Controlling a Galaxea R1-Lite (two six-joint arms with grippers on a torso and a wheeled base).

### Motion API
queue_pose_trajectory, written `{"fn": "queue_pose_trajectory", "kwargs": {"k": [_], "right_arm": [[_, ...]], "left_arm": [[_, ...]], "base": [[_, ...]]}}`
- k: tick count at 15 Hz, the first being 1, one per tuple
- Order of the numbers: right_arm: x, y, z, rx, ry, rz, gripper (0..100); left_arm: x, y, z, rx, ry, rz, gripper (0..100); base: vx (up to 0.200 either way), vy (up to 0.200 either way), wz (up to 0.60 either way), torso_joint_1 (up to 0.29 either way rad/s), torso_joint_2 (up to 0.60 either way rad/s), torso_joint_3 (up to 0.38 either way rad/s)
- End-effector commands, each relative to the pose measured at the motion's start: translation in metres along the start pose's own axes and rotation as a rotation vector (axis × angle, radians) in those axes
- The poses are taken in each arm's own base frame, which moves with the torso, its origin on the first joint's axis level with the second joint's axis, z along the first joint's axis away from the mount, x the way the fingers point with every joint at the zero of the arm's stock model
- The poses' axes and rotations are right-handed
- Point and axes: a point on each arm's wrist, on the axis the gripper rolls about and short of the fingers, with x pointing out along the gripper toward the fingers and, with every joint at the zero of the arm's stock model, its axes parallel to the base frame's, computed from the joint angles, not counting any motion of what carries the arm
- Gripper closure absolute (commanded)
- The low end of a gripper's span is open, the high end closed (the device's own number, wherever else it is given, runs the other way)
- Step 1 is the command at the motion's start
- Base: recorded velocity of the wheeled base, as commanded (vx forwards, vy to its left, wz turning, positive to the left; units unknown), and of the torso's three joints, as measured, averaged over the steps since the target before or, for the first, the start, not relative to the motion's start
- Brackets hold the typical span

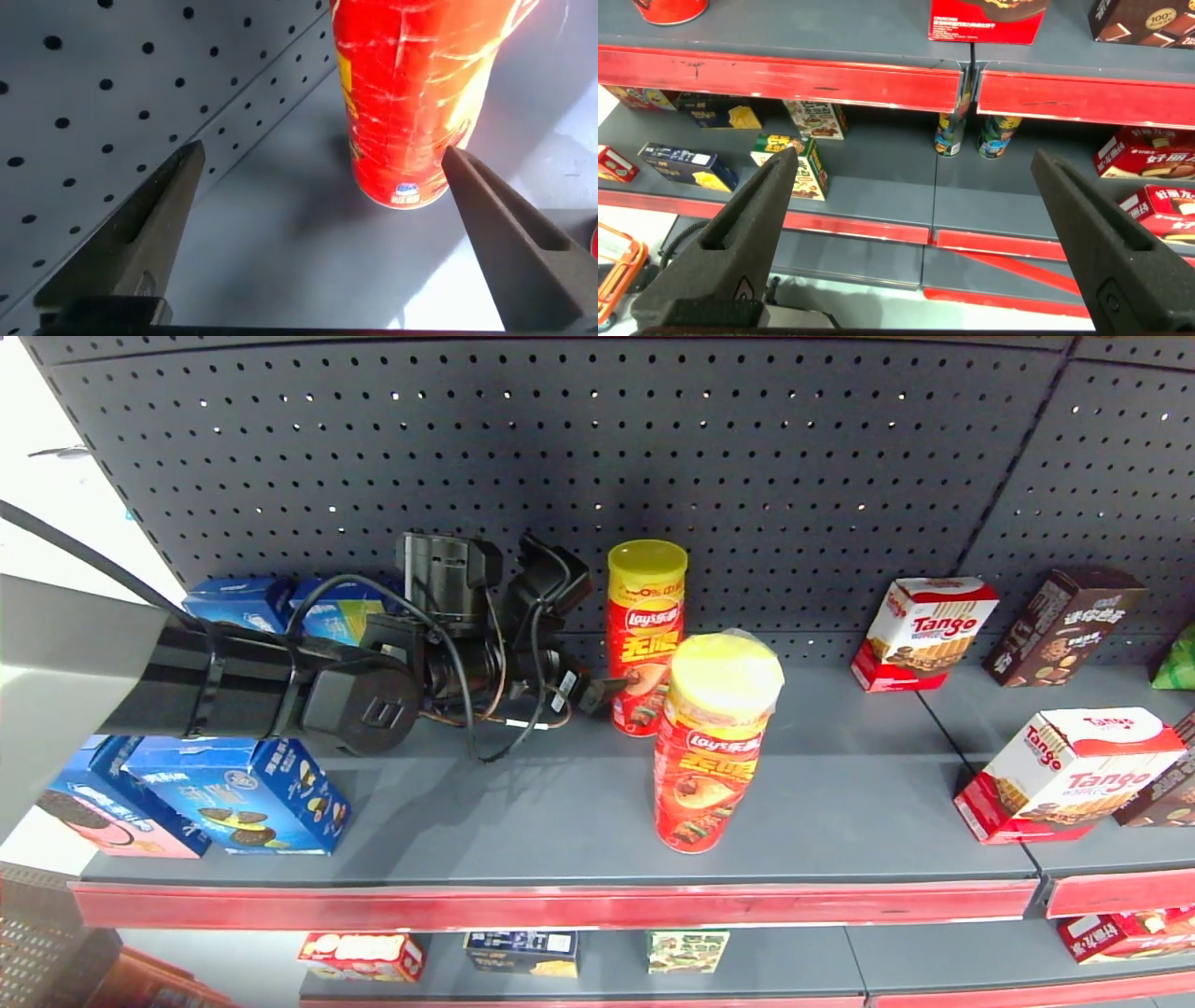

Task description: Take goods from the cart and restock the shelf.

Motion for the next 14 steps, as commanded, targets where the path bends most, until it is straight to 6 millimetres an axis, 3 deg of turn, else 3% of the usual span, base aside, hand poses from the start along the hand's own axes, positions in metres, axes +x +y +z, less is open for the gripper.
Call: {"fn": "queue_pose_trajectory", "kwargs": {"k": [1, 6, 14], "right_arm": [[0.0, 0.0, 0.0, 0.0, 0.002, 0.001, 0], [0.0, 0.0, 0.0, 0.0, 0.002, 0.001, 0], [0.0, 0.0, 0.0, 0.0, 0.002, 0.001, 0]], "left_arm": [[0.0, 0.0, -0.002, -0.001, 0.007, 0.0, 0], [-0.003, 0.007, -0.009, 0.014, -0.017, 0.12, 0], [-0.012, 0.001, -0.021, 0.013, 0.009, 0.135, 0]], "base": [[0.0, 0.0, 0.0, 0.0, 0.0, 0.0], [0.0, 0.0, 0.0, 0.0, 0.0, 0.0], [0.0, 0.0, 0.0, 0.0, 0.0, 0.0]]}}
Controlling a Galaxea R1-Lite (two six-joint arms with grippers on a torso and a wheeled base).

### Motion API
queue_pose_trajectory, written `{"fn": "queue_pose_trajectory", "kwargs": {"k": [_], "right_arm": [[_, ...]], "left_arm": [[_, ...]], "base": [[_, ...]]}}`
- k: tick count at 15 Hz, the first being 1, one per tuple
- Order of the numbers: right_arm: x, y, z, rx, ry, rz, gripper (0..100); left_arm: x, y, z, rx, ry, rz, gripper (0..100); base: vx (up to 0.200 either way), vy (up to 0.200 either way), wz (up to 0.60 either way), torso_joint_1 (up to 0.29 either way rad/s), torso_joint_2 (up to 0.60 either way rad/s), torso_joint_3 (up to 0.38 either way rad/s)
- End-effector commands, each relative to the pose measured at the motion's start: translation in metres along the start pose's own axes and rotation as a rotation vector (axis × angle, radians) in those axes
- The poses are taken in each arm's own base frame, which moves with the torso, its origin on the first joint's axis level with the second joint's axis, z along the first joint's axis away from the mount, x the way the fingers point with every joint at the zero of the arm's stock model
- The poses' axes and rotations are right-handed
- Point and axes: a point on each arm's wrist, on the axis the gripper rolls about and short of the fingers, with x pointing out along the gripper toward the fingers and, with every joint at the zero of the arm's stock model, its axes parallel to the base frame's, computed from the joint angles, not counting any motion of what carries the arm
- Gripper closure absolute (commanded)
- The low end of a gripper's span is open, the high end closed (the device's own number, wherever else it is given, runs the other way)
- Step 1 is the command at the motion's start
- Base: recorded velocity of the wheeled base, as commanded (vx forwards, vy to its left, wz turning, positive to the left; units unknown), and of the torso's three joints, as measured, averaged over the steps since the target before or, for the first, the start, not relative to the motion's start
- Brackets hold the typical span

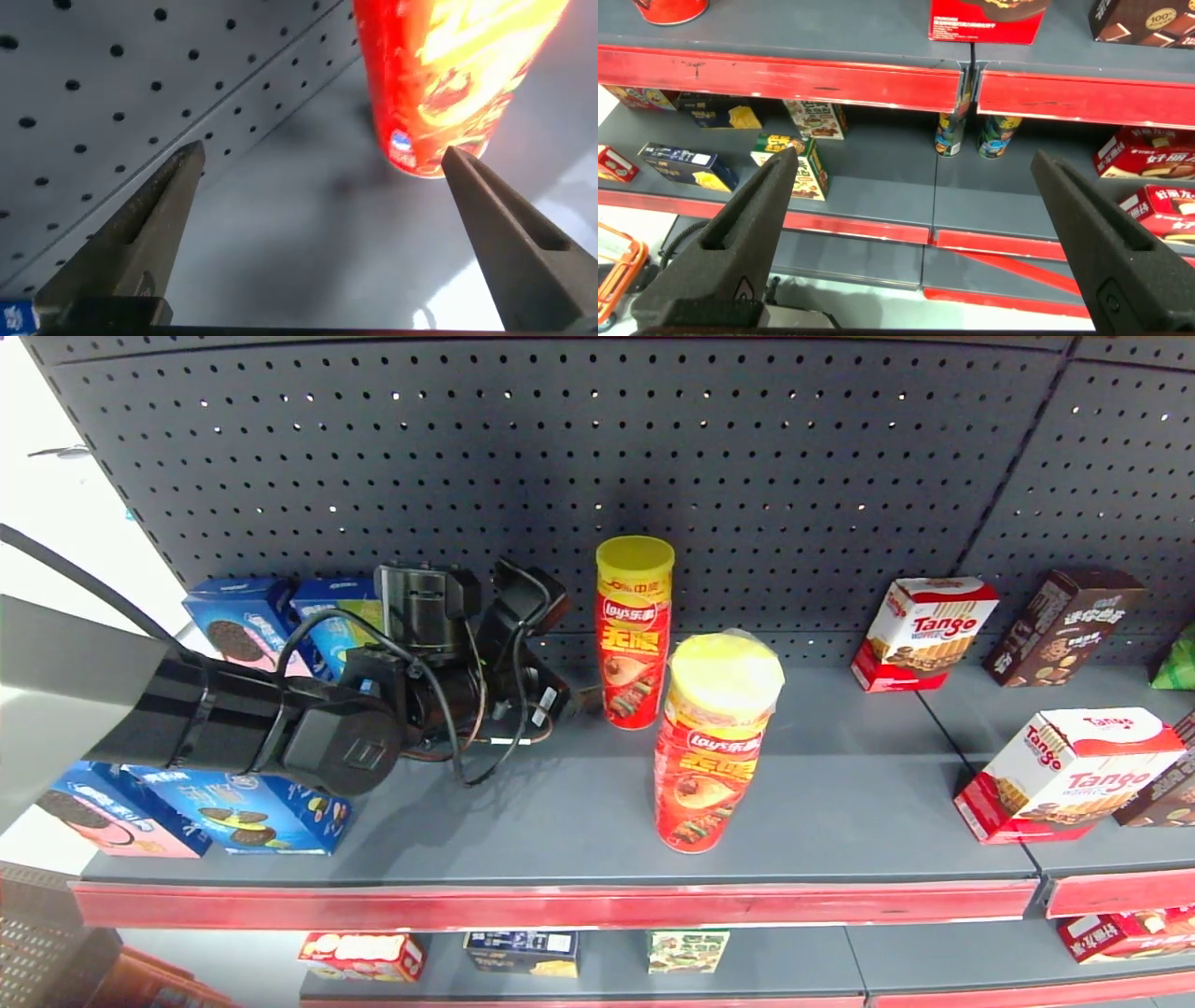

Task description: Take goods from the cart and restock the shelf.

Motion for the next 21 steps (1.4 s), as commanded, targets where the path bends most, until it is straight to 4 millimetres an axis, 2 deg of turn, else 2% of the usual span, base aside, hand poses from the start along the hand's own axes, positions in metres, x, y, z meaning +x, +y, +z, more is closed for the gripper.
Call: {"fn": "queue_pose_trajectory", "kwargs": {"k": [1, 3, 7, 12, 21], "right_arm": [[0.0, 0.0, 0.0, 0.0, 0.002, 0.001, 0], [0.0, 0.0, 0.0, 0.0, 0.002, 0.001, 0], [0.0, 0.0, 0.0, 0.0, 0.002, 0.001, 0], [0.0, 0.0, 0.0, 0.0, 0.002, 0.001, 0], [0.0, 0.0, 0.0, 0.0, 0.002, 0.001, 0]], "left_arm": [[-0.001, 0.004, 0.001, -0.001, 0.008, 0.04, 0], [0.002, 0.006, -0.001, 0.0, 0.017, 0.076, 0], [0.024, 0.005, -0.011, -0.001, -0.027, 0.138, 0], [0.037, 0.003, -0.025, -0.012, -0.001, 0.135, 0], [0.04, -0.007, -0.021, -0.011, -0.008, 0.11, 0]], "base": [[0.0, 0.0, 0.0, 0.0, 0.0, 0.0], [0.0, 0.0, 0.0, 0.0, 0.0, 0.0], [0.0, 0.0, 0.0, 0.0, 0.0, 0.0], [0.0, 0.0, 0.0, 0.0, 0.0, 0.0], [0.0, 0.0, 0.0, 0.0, 0.0, 0.0]]}}
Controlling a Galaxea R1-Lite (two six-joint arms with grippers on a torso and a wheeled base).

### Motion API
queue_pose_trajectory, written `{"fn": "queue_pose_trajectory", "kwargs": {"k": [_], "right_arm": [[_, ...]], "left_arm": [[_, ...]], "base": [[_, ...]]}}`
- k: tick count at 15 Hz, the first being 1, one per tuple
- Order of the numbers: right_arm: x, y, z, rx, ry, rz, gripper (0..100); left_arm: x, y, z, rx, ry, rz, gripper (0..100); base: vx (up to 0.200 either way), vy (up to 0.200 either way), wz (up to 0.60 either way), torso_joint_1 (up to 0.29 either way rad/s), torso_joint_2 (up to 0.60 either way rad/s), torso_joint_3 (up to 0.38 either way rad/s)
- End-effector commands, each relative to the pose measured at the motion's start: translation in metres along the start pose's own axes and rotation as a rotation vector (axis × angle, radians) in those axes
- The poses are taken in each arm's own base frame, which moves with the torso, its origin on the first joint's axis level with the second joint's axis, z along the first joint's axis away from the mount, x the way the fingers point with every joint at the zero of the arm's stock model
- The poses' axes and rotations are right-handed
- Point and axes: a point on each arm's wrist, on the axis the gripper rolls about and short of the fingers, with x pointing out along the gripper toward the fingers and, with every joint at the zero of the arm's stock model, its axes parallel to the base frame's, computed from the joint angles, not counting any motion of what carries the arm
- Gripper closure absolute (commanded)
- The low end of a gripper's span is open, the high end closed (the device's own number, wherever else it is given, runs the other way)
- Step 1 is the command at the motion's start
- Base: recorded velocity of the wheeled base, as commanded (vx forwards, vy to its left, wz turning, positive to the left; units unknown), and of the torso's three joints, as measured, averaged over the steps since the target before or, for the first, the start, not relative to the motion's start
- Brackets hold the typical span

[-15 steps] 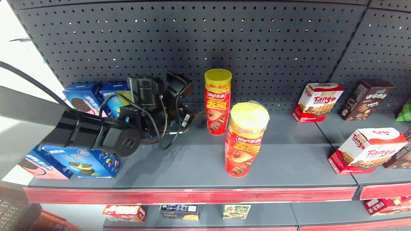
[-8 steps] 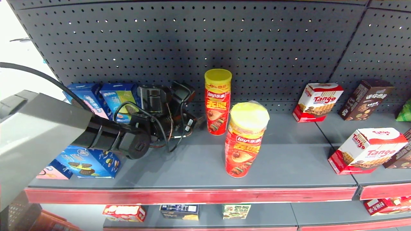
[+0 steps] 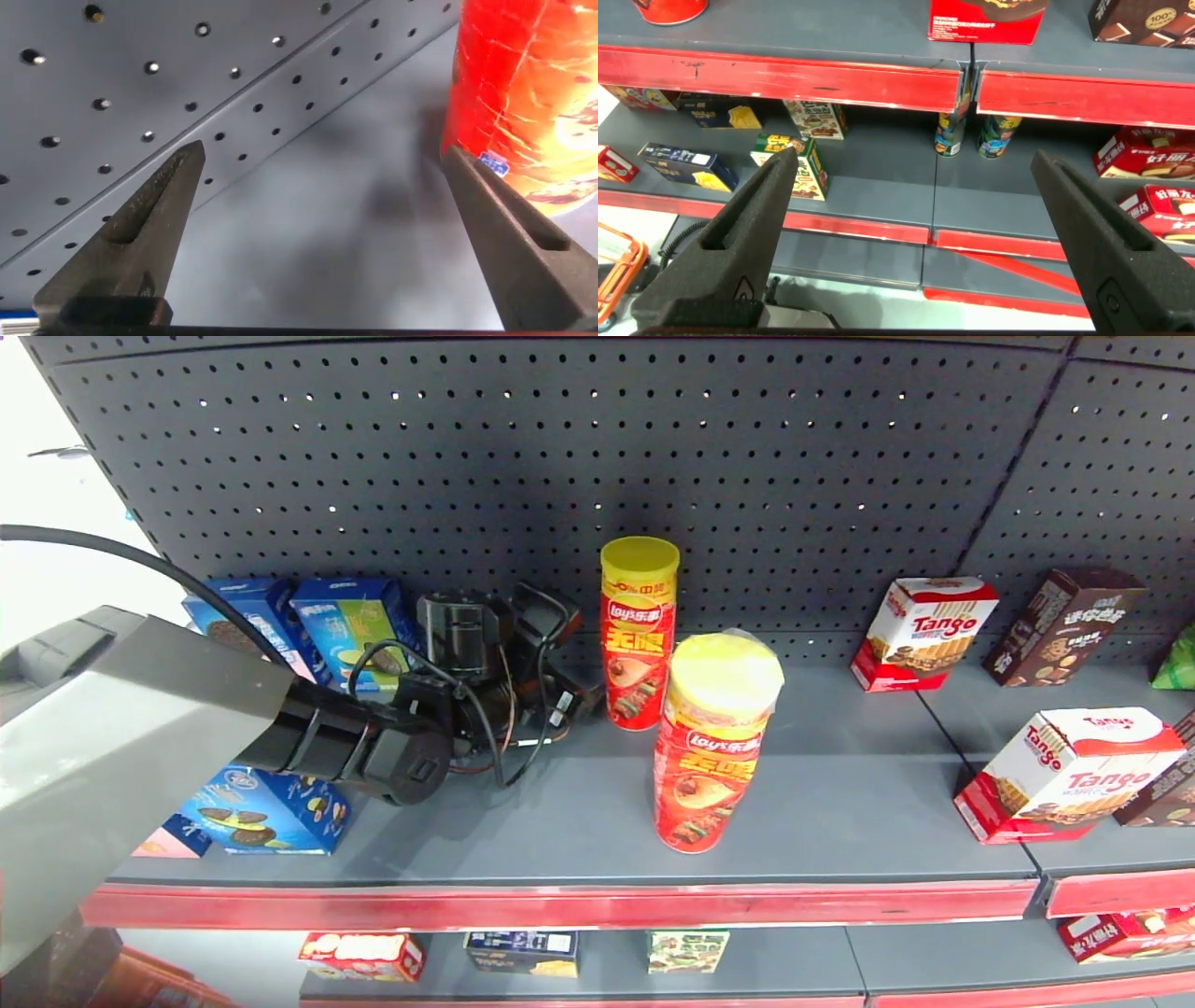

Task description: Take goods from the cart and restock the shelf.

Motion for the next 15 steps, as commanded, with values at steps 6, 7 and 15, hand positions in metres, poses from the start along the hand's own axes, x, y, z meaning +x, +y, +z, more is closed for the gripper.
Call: {"fn": "queue_pose_trajectory", "kwargs": {"k": [6, 7, 15], "right_arm": [[0.0, 0.0, 0.0, 0.0, 0.002, 0.001, 0], [0.0, 0.0, 0.0, 0.0, 0.002, 0.001, 0], [0.0, 0.0, 0.0, 0.0, 0.002, 0.001, 0]], "left_arm": [[0.002, -0.011, 0.002, 0.004, -0.005, -0.025, 0], [0.002, -0.012, 0.002, 0.004, -0.007, -0.026, 0], [0.006, -0.016, 0.001, 0.007, -0.008, -0.034, 0]], "base": [[0.0, 0.0, 0.0, 0.0, 0.0, 0.0], [0.0, 0.0, 0.0, 0.0, 0.0, 0.0], [0.0, 0.0, 0.0, 0.0, 0.0, 0.0]]}}
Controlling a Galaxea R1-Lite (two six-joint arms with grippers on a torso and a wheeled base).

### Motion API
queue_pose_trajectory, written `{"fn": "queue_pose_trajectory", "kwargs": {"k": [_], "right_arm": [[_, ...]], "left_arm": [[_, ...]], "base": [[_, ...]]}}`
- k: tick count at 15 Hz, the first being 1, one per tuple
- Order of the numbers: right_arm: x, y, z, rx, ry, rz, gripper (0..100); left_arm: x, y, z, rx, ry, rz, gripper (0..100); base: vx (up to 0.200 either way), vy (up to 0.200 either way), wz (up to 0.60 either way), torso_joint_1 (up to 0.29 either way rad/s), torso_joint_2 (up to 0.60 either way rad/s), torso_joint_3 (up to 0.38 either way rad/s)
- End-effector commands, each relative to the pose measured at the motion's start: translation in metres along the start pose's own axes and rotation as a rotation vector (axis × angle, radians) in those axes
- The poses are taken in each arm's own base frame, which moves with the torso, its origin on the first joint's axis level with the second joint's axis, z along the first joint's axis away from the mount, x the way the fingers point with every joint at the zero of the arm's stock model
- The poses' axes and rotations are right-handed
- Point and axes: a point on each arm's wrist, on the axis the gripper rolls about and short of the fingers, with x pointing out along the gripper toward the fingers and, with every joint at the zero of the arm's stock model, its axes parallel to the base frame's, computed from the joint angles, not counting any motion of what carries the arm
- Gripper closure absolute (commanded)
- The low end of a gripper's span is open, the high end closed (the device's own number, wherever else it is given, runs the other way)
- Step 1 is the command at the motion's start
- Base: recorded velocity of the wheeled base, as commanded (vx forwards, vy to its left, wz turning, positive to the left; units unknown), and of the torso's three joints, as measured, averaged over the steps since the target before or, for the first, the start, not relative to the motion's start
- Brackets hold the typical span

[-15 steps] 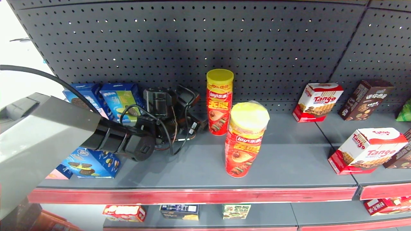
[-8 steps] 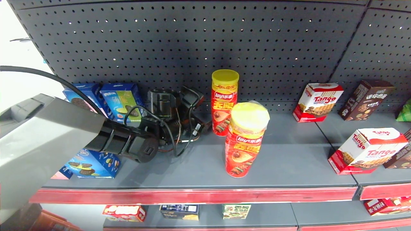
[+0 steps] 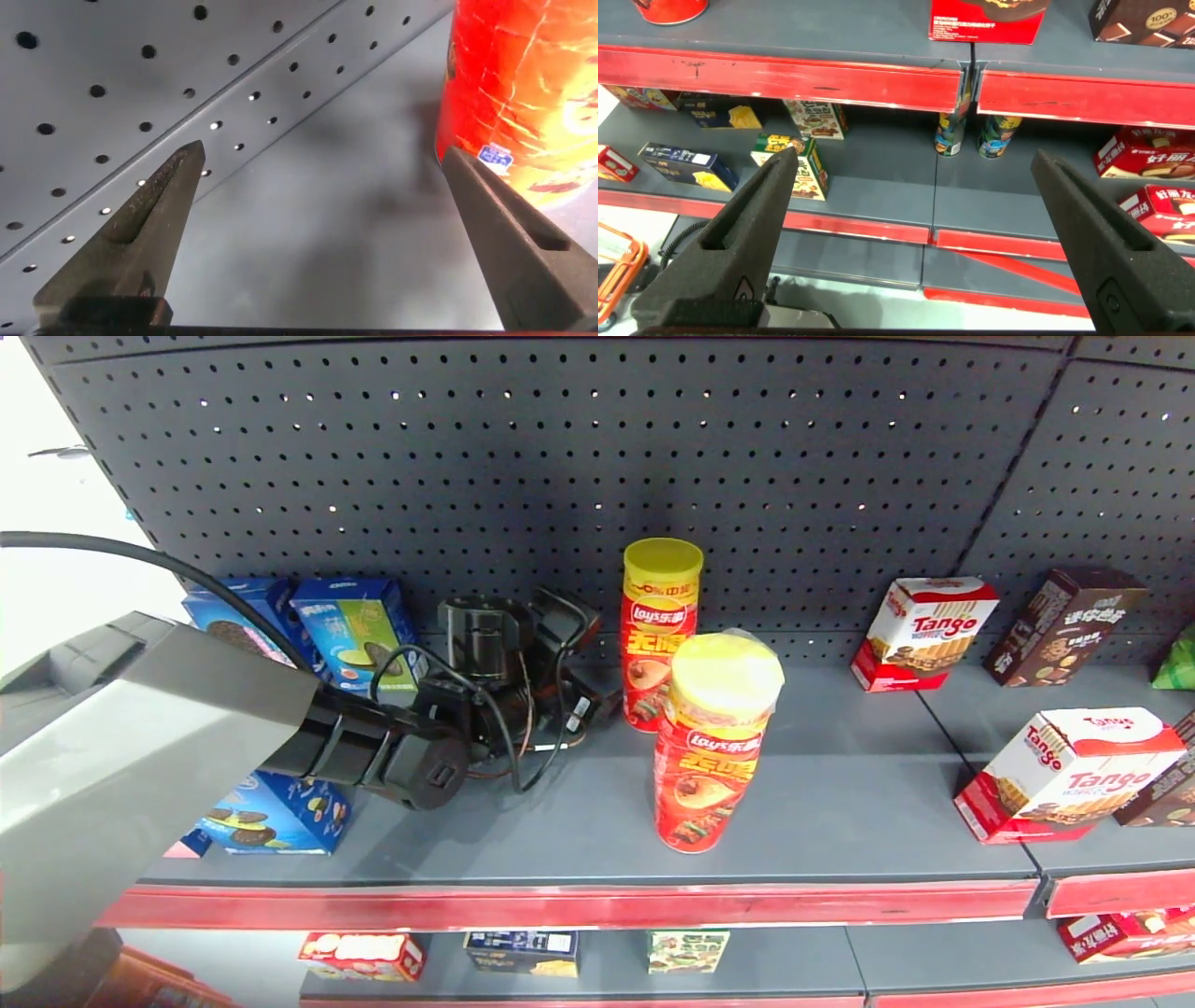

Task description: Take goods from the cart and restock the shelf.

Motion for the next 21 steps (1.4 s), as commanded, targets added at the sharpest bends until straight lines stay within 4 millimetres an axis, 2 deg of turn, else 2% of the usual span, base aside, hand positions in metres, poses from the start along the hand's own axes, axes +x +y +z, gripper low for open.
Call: {"fn": "queue_pose_trajectory", "kwargs": {"k": [1, 2, 4, 5, 6, 7, 9, 10, 11, 13, 14, 15, 17, 19, 21], "right_arm": [[0.0, 0.0, 0.0, 0.0, 0.002, 0.001, 0], [0.0, 0.0, 0.0, 0.0, 0.002, 0.001, 0], [0.0, 0.0, 0.0, 0.0, 0.002, 0.001, 0], [0.0, 0.0, 0.0, 0.0, 0.002, 0.001, 0], [0.0, 0.0, 0.0, 0.0, 0.002, 0.001, 0], [0.0, 0.0, 0.0, 0.0, 0.002, 0.001, 0], [0.0, 0.0, 0.0, 0.0, 0.002, 0.001, 0], [0.0, 0.0, 0.0, 0.0, 0.002, 0.001, 0], [0.0, 0.0, 0.0, 0.0, 0.002, 0.001, 0], [0.0, 0.0, 0.0, 0.0, 0.002, 0.001, 0], [0.0, 0.0, 0.0, 0.0, 0.002, 0.001, 0], [0.0, 0.0, 0.0, 0.0, 0.002, 0.001, 0], [0.0, 0.0, 0.0, -0.002, 0.002, 0.005, 0], [0.0, 0.0, 0.0, -0.002, 0.002, 0.007, 0], [0.0, 0.0, 0.0, -0.005, 0.003, 0.01, 0]], "left_arm": [[0.0, -0.002, -0.003, 0.001, 0.007, -0.003, 0], [0.0, 0.0, -0.002, 0.0, 0.003, 0.003, 0], [-0.01, 0.012, 0.014, -0.008, -0.066, 0.044, 0], [-0.021, 0.022, 0.024, -0.026, -0.09, 0.068, 0], [-0.042, 0.029, 0.036, -0.033, -0.112, 0.087, 0], [-0.056, 0.031, 0.04, -0.034, -0.11, 0.096, 0], [-0.104, 0.036, 0.05, -0.039, -0.112, 0.137, 0], [-0.123, 0.036, 0.053, -0.04, -0.117, 0.146, 0], [-0.154, 0.036, 0.055, -0.038, -0.129, 0.144, 0], [-0.197, 0.034, 0.049, -0.039, -0.135, 0.15, 0], [-0.198, 0.034, 0.049, -0.039, -0.135, 0.15, 0], [-0.216, 0.033, 0.048, -0.042, -0.143, 0.168, 0], [-0.234, 0.029, 0.043, -0.045, -0.14, 0.178, 0], [-0.242, 0.028, 0.032, -0.044, -0.122, 0.187, 0], [-0.248, 0.033, 0.04, -0.044, -0.151, 0.219, 0]], "base": [[0.0, 0.0, 0.0, 0.0, 0.0, 0.0], [0.0, 0.0, 0.0, 0.0, 0.0, 0.0], [0.0, 0.0, 0.0, 0.0, 0.0, 0.0], [0.0, 0.0, 0.0, 0.0, 0.0, 0.0], [0.0, 0.0, 0.0, 0.0, 0.0, 0.0], [0.0, 0.0, 0.0, 0.0, 0.0, 0.0], [0.0, 0.0, 0.0, 0.0, 0.0, 0.0], [0.0, 0.0, 0.0, 0.0, 0.0, 0.0], [0.0, 0.0, 0.0, 0.0, 0.0, 0.0], [0.0, 0.0, 0.0, 0.0, 0.0, 0.0], [0.0, 0.0, 0.0, 0.0, 0.0, 0.0], [0.0, 0.0, 0.0, 0.0, 0.0, 0.0], [0.0, 0.0, 0.0, 0.0, 0.0, 0.0], [0.0, 0.0, 0.0, 0.0, 0.0, 0.0], [0.0, 0.0, 0.0, 0.0, 0.0, 0.0]]}}
